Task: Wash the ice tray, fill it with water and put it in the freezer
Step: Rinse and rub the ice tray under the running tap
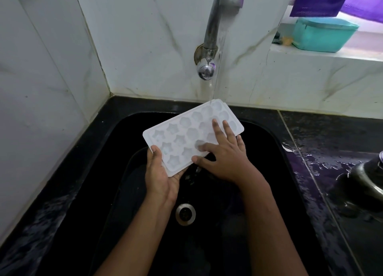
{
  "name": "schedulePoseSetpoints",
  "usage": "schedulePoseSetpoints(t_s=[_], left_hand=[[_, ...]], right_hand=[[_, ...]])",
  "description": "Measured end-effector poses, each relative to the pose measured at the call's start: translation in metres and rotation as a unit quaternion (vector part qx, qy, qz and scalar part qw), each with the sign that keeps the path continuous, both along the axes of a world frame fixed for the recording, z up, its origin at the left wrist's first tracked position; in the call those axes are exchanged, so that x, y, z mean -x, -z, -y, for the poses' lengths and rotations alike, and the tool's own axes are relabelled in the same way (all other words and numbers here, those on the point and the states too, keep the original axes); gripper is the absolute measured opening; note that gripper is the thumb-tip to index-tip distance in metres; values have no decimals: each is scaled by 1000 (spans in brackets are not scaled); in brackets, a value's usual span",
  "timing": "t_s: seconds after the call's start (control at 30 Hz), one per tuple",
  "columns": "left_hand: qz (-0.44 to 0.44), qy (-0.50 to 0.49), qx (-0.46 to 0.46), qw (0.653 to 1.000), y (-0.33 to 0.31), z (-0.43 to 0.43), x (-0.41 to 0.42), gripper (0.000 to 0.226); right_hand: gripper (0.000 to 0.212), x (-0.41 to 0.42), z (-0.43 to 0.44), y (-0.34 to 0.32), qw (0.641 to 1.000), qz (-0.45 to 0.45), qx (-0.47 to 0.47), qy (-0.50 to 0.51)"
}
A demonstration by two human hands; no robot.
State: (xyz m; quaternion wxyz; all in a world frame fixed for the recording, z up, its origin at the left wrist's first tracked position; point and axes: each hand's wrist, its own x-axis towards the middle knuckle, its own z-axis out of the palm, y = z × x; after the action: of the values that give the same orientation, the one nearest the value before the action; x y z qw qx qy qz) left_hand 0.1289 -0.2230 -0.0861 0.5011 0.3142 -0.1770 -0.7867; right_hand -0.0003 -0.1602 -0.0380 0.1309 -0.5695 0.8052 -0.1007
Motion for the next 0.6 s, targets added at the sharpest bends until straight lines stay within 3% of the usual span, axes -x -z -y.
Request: schedulePoseSetpoints(t_s=[0.17, 0.3, 0.4, 0.6], left_hand=[[2, 10, -11, 1000, -2, -4, 6, 32], [2, -1, 3, 1000, 0, -1, 3, 30], [5, 6, -5, 1000, 1, -1, 2, 29], [-7, 10, -17, 1000, -1, -2, 5, 32]], right_hand=[[48, -11, 4, 2, 998, -42, 30, 22], [47, -6, 3, 0, 1000, 4, -8, -16], [41, 4, -3, -1, 999, 26, -5, 24], [45, -15, 6, 1, 999, -28, 27, 0]])
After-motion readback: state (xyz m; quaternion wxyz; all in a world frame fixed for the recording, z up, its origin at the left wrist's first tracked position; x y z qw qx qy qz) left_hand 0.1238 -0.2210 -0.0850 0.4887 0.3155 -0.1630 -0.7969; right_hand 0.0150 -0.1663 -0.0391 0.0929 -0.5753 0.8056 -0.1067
